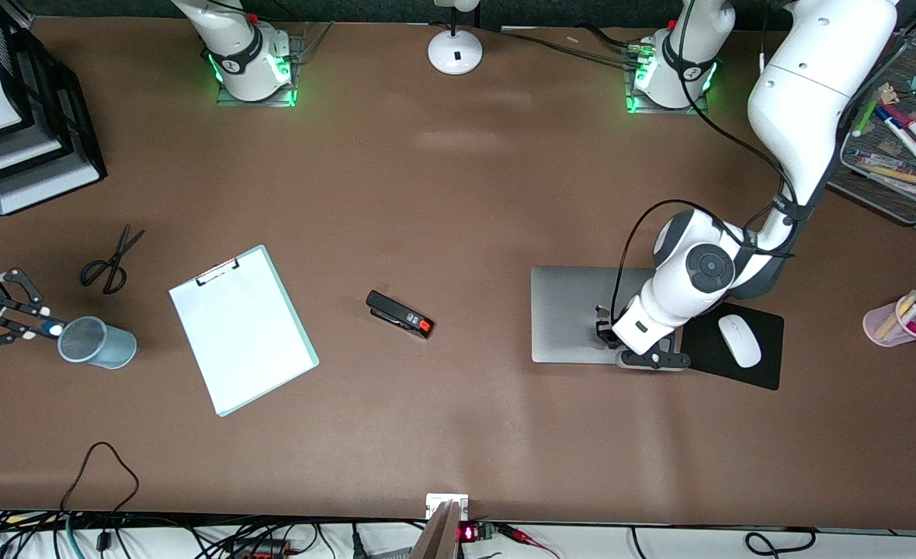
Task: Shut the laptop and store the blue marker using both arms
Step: 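Carry the marker to the cup while the left gripper lowers the lid, then drop the marker into the cup while the left gripper presses the lid shut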
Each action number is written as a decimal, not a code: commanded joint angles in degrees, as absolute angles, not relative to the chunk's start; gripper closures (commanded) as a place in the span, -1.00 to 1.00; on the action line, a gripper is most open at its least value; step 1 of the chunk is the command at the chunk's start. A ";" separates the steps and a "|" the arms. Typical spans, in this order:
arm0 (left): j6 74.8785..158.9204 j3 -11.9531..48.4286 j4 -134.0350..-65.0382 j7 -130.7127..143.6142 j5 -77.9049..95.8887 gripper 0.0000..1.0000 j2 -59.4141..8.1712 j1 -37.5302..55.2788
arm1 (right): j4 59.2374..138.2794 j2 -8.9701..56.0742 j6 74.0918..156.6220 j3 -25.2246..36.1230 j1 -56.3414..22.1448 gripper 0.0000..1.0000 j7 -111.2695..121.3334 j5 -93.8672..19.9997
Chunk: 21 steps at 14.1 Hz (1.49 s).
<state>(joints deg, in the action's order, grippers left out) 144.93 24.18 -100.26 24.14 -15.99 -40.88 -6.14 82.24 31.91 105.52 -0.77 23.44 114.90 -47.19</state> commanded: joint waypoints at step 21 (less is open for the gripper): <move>124.93 26.97 -98.09 23.91 -18.46 1.00 -28.32 -6.76 | 75.94 42.20 95.71 -1.58 29.28 -1.00 114.83 -55.30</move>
<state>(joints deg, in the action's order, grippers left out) 130.80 24.78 -97.34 24.05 -17.07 -33.10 -6.06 77.14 44.79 95.81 -1.69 31.74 122.54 -58.47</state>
